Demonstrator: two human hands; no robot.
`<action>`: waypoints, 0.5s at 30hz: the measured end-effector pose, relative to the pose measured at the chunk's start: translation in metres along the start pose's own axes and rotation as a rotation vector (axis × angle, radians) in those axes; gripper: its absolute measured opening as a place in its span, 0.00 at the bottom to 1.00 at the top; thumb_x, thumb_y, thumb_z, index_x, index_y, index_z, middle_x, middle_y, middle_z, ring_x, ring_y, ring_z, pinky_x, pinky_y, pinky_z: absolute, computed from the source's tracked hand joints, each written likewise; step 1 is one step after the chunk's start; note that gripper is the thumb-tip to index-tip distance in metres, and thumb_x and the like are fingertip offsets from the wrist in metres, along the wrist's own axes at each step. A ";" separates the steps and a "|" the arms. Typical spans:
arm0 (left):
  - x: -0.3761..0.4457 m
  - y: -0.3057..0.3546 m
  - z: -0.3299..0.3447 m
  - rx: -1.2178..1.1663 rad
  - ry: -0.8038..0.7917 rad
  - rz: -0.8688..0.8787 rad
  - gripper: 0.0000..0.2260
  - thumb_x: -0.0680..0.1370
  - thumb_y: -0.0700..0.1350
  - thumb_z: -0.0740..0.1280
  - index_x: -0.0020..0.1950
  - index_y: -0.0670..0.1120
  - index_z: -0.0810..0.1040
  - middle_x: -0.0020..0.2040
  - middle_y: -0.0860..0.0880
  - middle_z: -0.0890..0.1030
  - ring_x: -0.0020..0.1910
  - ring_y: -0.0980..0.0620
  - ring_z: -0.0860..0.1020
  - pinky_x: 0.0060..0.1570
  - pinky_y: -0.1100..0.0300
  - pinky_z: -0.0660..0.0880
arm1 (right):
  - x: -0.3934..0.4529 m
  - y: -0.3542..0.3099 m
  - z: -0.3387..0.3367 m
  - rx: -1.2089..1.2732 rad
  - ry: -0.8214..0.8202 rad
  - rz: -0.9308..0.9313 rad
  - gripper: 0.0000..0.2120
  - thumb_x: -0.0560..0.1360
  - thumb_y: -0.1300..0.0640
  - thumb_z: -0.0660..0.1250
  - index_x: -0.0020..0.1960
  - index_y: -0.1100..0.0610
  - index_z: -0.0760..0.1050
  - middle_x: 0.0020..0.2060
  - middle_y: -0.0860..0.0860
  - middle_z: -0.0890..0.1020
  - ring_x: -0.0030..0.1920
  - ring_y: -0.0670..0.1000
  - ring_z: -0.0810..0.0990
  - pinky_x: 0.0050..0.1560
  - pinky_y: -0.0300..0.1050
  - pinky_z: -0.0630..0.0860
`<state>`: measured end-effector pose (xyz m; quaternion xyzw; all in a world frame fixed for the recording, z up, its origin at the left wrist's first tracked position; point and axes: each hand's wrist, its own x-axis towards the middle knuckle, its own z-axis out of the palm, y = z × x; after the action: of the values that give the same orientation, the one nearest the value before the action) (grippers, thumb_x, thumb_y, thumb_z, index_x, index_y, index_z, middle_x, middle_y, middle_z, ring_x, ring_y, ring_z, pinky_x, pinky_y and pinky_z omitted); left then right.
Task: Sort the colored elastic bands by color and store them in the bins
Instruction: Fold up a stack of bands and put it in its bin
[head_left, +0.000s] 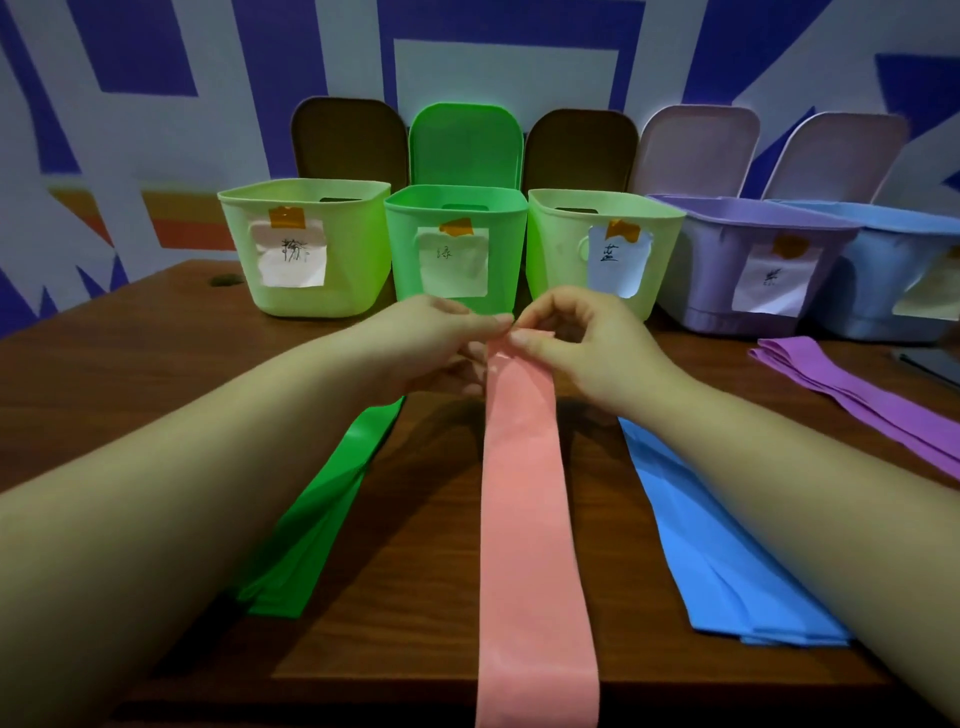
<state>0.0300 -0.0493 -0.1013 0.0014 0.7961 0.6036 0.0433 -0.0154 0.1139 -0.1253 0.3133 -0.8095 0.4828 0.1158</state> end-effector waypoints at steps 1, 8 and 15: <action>0.001 -0.004 0.002 -0.019 0.010 0.028 0.08 0.76 0.47 0.66 0.44 0.43 0.77 0.38 0.46 0.80 0.38 0.51 0.78 0.45 0.56 0.79 | -0.001 0.002 -0.001 0.008 0.000 -0.003 0.06 0.71 0.58 0.72 0.41 0.50 0.76 0.39 0.49 0.81 0.43 0.47 0.79 0.46 0.45 0.77; 0.007 -0.027 0.007 -0.084 0.029 0.128 0.05 0.73 0.45 0.68 0.42 0.44 0.75 0.36 0.46 0.80 0.34 0.54 0.79 0.35 0.61 0.80 | -0.012 0.005 -0.004 0.034 -0.086 0.024 0.05 0.72 0.55 0.71 0.46 0.56 0.80 0.40 0.52 0.84 0.43 0.50 0.82 0.44 0.45 0.79; 0.007 -0.031 0.012 -0.139 0.034 0.197 0.03 0.74 0.40 0.67 0.43 0.44 0.74 0.31 0.49 0.78 0.30 0.55 0.76 0.31 0.64 0.78 | -0.012 0.010 -0.008 0.193 -0.103 0.124 0.04 0.74 0.59 0.68 0.44 0.53 0.81 0.42 0.54 0.84 0.44 0.51 0.83 0.48 0.49 0.81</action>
<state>0.0254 -0.0461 -0.1345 0.0665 0.7490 0.6586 -0.0297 -0.0127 0.1287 -0.1341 0.2968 -0.7820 0.5478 0.0134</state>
